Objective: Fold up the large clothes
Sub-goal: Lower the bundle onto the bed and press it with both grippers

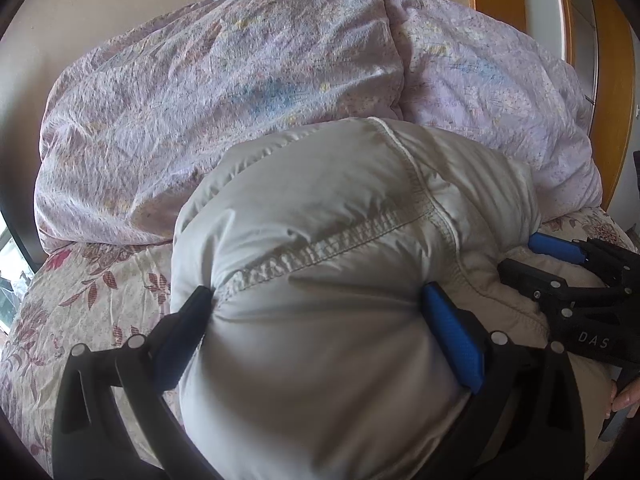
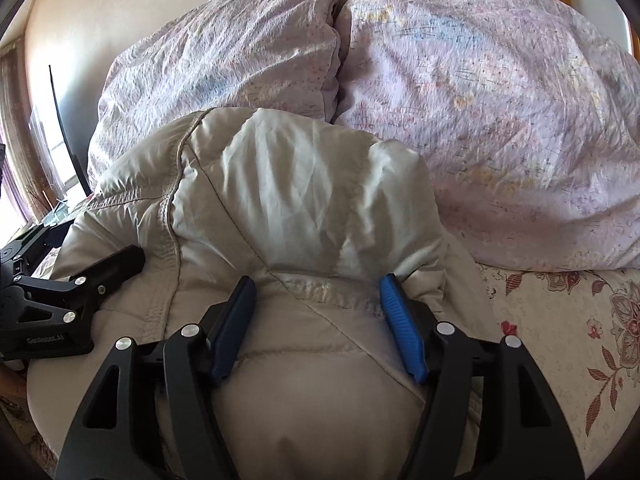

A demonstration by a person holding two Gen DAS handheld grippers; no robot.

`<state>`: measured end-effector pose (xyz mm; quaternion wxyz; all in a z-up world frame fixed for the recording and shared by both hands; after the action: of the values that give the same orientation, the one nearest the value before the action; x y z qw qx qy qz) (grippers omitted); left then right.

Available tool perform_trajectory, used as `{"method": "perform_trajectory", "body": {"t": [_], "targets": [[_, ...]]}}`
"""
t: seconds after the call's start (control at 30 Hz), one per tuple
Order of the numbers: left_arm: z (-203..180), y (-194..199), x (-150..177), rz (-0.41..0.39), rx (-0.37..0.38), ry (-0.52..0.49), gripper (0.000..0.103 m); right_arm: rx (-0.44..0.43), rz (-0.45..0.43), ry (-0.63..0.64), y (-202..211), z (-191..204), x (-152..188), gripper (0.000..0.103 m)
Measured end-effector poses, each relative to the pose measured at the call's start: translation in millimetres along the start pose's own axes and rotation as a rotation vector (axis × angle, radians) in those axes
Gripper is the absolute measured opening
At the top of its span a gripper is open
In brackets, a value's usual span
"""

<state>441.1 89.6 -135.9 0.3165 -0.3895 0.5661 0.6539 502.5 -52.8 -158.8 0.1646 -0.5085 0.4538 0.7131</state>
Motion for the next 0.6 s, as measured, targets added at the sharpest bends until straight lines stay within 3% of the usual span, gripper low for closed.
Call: {"method": "perform_trajectory", "body": {"t": [0.2, 0.4, 0.6], "targets": [[-0.2, 0.0, -0.7, -0.01, -0.012, -0.006, 0.101, 0.006, 0.032, -0.013, 0.1, -1.3, 1.1, 0.067], [1.0, 2.0, -1.6, -0.021, -0.009, -0.001, 0.101, 0.011, 0.075, -0.005, 27.2, 1.0, 4.8, 0.067], [2.0, -2.2, -3.3, -0.017, -0.05, -0.01, 0.101, 0.021, 0.071, -0.001, 0.9, -1.9, 12.2, 0.072]]}}
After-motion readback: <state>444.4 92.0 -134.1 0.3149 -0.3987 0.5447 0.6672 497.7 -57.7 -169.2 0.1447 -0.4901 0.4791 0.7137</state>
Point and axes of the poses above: each gripper's, at about its wrist camera, not at the fingertips, and y roughly against the way its jaws point, z to its left, x to its underside, the point moved 10 cm from there along -y, roughly the way its jaws point, and after that the axes turned 6 degrees about -z, right-handed, at the moved point
